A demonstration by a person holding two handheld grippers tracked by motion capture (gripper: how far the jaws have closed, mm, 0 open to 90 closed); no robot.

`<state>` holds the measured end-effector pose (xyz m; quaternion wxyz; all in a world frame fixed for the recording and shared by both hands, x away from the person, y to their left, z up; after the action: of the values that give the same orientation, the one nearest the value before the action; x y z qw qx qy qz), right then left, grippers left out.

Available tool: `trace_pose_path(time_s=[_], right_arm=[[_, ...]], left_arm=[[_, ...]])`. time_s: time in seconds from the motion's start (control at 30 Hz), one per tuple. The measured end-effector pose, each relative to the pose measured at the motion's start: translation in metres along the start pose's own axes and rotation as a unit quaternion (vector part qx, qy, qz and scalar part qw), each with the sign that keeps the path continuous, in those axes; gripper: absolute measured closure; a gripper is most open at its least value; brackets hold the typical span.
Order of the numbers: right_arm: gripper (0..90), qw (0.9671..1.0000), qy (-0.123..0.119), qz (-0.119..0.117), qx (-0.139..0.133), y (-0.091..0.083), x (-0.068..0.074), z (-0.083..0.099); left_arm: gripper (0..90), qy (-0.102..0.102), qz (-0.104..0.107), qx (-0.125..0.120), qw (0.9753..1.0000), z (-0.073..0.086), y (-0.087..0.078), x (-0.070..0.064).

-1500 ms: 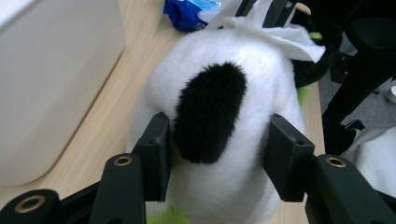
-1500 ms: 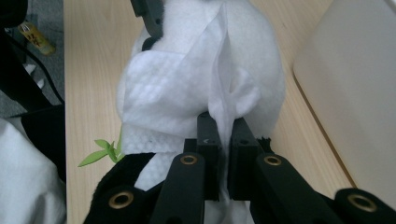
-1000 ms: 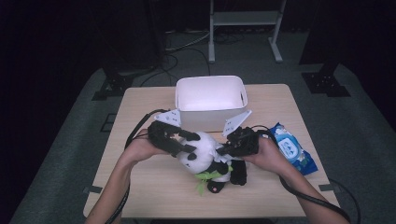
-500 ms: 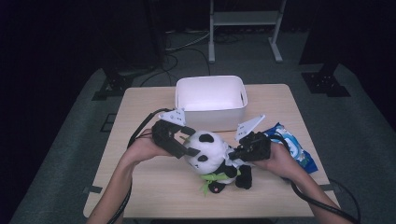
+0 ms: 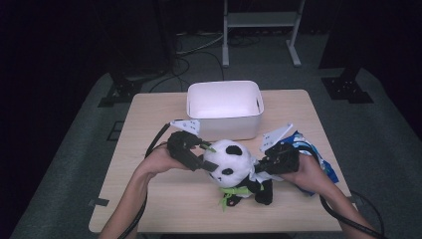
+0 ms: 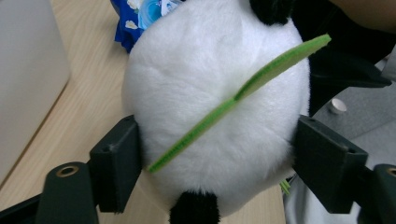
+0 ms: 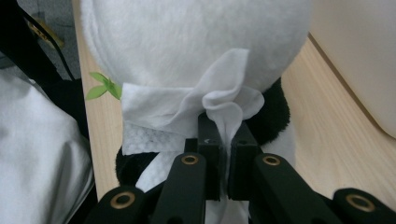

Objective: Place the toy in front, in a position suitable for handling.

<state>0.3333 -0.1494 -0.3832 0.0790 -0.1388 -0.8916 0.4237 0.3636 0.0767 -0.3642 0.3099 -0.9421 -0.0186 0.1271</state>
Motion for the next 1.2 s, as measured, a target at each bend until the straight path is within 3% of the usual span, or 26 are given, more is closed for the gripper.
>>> trace_pose_path(time_s=[0.47, 0.93, 1.2], right_arm=[[85.7, 0.9994, -0.015, 0.027, -0.014, -0.025, 0.001, -0.02], [85.7, 0.9959, -0.051, 0.042, -0.062, -0.05, 0.009, -0.064], [85.6, 0.9959, -0.066, 0.033, -0.052, -0.041, 0.012, -0.084]], left_arm=[[26.1, 0.003, -0.022, 0.002, 0.9998, -0.005, -0.008, -0.008], [26.5, 0.015, -0.031, 0.018, 0.9992, -0.02, 0.003, -0.016], [26.5, 0.029, -0.031, 0.029, 0.9986, -0.03, 0.015, -0.021]])
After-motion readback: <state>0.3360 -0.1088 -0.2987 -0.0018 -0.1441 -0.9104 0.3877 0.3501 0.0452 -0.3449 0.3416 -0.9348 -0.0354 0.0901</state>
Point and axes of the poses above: each handheld gripper's, and its own axes: y roughly forward along the jaws, z roughly out of its underside, x roughly to its left, the point moved 5 cm from there along y, roughly forward along the jaws, and after that the axes turned 2 degrees about -y, right-handed, at the moved point
